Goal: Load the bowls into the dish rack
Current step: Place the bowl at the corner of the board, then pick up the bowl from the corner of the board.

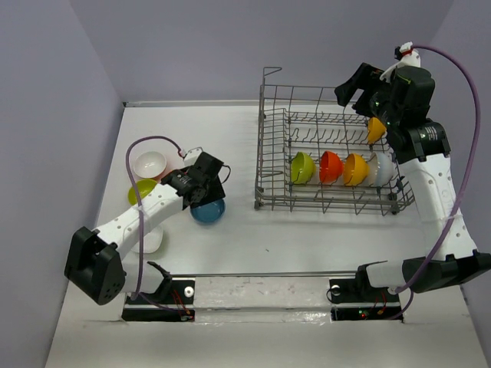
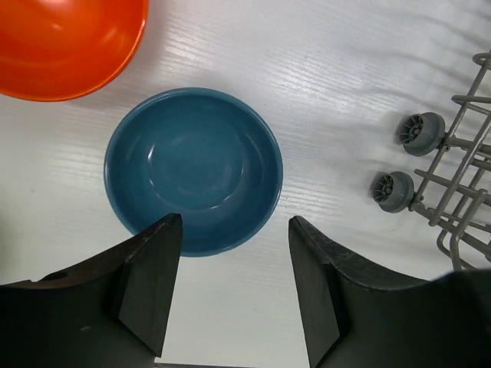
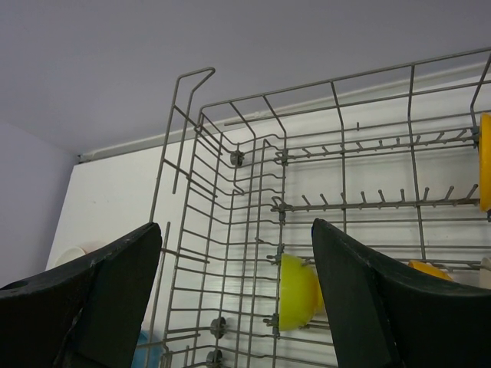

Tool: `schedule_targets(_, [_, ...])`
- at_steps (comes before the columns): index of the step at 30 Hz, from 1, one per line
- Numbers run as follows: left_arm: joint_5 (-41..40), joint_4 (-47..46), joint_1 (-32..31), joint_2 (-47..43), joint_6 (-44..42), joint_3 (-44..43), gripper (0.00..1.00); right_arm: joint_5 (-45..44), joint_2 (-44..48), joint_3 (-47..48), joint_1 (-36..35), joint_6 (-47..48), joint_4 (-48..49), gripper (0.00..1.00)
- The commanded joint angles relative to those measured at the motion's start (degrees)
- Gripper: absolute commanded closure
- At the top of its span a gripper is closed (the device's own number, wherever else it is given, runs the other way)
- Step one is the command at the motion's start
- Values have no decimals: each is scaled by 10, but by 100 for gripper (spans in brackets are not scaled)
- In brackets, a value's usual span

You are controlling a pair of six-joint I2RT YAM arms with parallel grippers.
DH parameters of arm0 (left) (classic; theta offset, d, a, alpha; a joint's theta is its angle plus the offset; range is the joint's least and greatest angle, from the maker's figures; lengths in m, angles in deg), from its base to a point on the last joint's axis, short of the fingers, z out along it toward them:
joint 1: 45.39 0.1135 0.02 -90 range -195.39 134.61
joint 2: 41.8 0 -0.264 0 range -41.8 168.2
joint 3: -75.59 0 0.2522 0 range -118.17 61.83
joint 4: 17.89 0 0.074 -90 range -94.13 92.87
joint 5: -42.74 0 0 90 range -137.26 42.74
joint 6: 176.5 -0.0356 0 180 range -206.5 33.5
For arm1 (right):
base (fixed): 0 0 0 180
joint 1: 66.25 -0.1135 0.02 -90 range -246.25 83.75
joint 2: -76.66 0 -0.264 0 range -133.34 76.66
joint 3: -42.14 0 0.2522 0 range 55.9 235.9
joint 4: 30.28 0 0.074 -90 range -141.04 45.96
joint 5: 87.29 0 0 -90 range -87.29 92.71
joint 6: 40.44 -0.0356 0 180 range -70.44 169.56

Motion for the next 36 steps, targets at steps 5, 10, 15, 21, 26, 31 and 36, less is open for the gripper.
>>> schedule_targets(5, [-25,48,14,-64,36,62,34,1,19,2,-5,9,8,15])
schedule_targets(10, [-22,32,22,-98,68,118,34,3,20,2,-5,9,7,16])
schedule_targets(15, [-21,28,26,-107,83,143,35,7,18,-1,-5,8,9,15])
schedule_targets(21, [-27,13,31,-88,81,146,37,8,17,0,-5,9,8,16])
schedule_targets(26, [-31,-8,49,-78,74,156,39,8,17,-1,-5,10,8,16])
schedule_targets(31, [-30,-29,67,-69,60,165,43,8,17,0,-5,10,8,15])
schedule_targets(36, [-31,-48,91,-56,44,166,47,8,16,-1,-5,10,8,15])
